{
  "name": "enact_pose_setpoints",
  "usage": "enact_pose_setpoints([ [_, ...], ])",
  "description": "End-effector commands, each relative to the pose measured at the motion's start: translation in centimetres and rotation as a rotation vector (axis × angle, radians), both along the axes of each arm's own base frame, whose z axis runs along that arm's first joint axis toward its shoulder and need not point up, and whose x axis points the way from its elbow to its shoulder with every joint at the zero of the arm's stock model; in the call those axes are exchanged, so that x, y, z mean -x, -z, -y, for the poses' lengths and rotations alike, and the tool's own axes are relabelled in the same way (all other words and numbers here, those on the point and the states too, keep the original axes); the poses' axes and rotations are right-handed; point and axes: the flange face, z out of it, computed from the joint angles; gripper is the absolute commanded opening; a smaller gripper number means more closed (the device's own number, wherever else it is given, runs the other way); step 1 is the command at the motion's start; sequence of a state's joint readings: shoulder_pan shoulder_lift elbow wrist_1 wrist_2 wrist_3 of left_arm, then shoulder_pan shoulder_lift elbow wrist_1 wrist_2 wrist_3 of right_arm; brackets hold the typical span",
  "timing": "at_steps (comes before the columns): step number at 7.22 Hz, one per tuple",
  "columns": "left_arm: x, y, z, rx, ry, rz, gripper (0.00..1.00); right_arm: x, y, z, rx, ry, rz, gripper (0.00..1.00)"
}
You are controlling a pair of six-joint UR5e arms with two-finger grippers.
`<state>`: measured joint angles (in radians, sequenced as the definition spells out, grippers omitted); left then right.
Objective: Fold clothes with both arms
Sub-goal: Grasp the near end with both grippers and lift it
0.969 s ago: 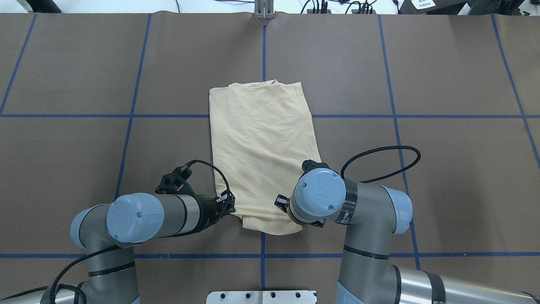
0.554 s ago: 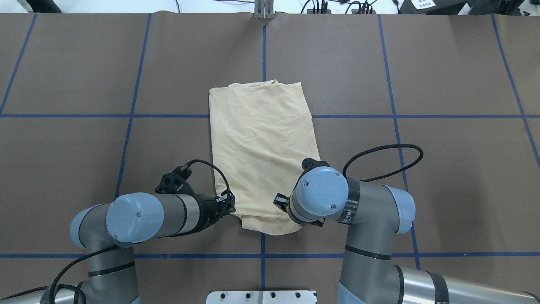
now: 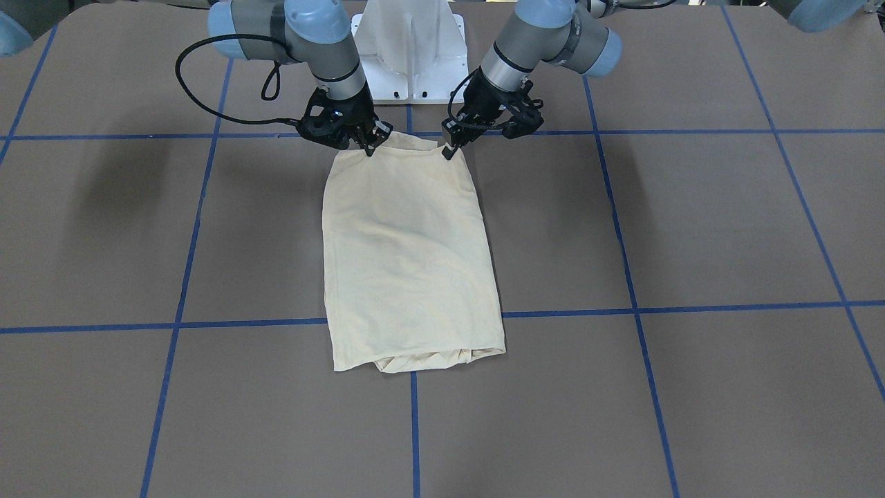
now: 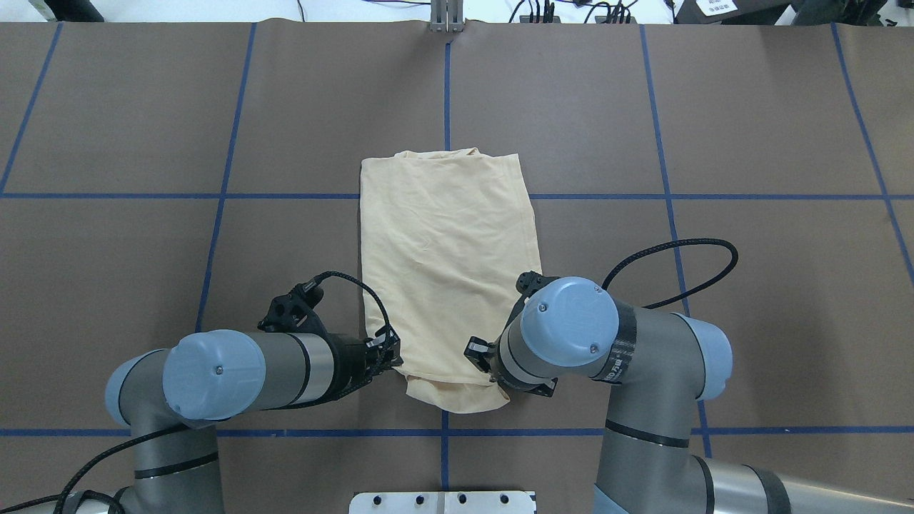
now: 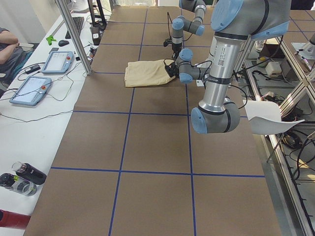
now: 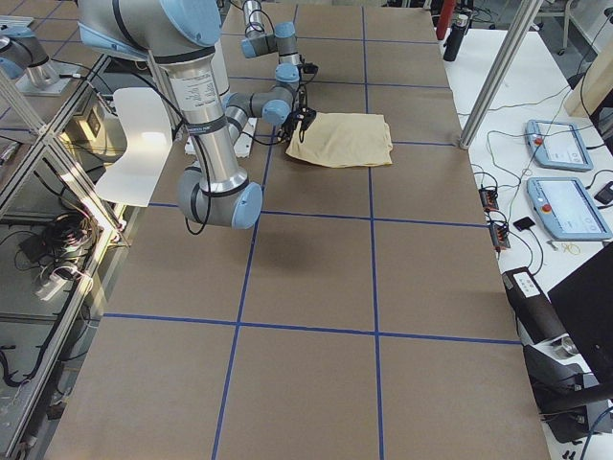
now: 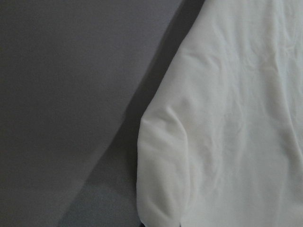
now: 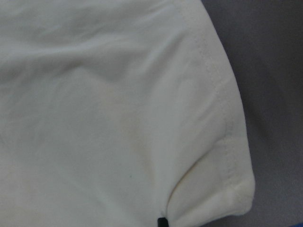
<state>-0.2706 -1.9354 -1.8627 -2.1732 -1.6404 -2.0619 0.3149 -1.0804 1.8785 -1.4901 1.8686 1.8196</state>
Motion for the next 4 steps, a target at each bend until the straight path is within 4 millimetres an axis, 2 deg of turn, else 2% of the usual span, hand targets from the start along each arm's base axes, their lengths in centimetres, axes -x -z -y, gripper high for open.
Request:
enact_pose_setpoints([
  [1, -0.3, 0.7, -1.8, 0.005, -0.047, -0.003, 0.00, -0.5, 0.7, -1.1, 0.047, 0.065, 0.028, 0.00],
  [2, 0.0, 0.9, -2.0, 0.006, -0.057, -0.010, 0.00, -0.6, 1.0, -1.1, 0.045, 0.067, 0.034, 0.00],
  [3, 0.7, 1.8, -2.1, 0.013, -0.089, -0.032, 0.00, -1.5, 1.4, 0.3, 0.040, 0.040, 0.046, 0.00],
  [4, 1.1, 2.1, -1.1, 0.000, -0.074, -0.037, 0.00, -2.9, 1.6, 2.9, 0.034, -0.006, 0.053, 0.00],
])
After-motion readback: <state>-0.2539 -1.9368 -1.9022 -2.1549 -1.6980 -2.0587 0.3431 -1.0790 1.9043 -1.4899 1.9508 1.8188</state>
